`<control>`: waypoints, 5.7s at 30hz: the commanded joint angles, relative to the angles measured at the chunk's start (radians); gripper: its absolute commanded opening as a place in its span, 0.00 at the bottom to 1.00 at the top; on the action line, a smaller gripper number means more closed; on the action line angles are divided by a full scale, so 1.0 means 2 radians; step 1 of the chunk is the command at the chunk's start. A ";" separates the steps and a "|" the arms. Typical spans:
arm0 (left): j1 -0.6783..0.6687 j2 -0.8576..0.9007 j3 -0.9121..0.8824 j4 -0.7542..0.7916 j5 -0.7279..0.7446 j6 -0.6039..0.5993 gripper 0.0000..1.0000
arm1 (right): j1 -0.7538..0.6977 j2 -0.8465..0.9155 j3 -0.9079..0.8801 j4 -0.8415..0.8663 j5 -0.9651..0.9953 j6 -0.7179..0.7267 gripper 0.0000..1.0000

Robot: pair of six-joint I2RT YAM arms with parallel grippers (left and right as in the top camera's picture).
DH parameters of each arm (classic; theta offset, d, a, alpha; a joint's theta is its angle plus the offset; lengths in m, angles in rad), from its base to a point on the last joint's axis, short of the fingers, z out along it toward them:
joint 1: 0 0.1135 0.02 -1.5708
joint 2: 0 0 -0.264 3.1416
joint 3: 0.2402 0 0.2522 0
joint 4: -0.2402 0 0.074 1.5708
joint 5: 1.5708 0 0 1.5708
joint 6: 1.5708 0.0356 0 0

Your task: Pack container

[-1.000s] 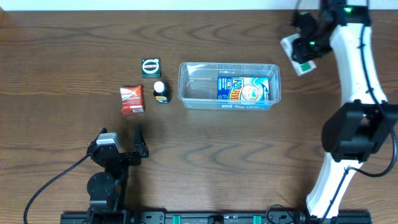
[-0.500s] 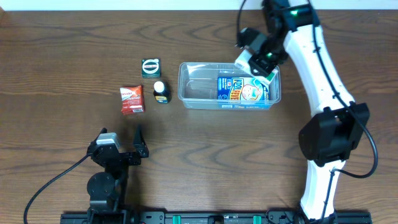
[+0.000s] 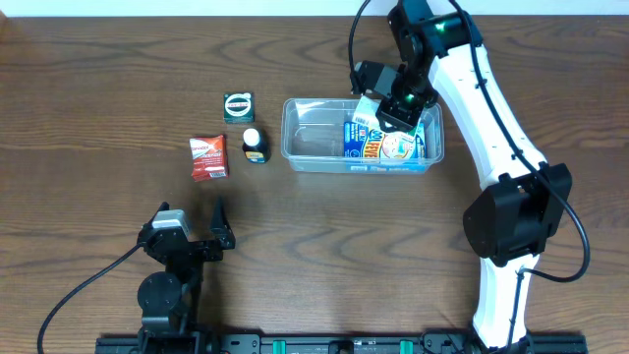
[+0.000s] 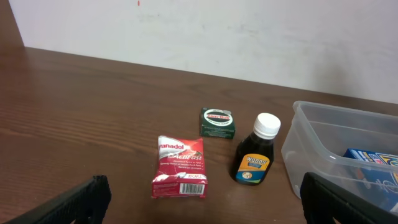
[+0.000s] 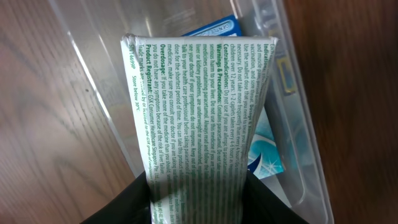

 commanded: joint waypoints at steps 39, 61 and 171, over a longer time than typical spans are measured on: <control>0.002 -0.002 -0.016 -0.005 0.007 0.007 0.98 | -0.021 -0.006 -0.022 0.000 -0.021 -0.173 0.47; 0.002 -0.002 -0.016 -0.006 0.007 0.007 0.98 | -0.198 -0.041 0.129 0.065 0.006 0.299 0.99; 0.047 1.092 0.766 -0.447 0.070 0.050 0.57 | -0.382 -0.041 0.129 0.063 0.006 0.327 0.99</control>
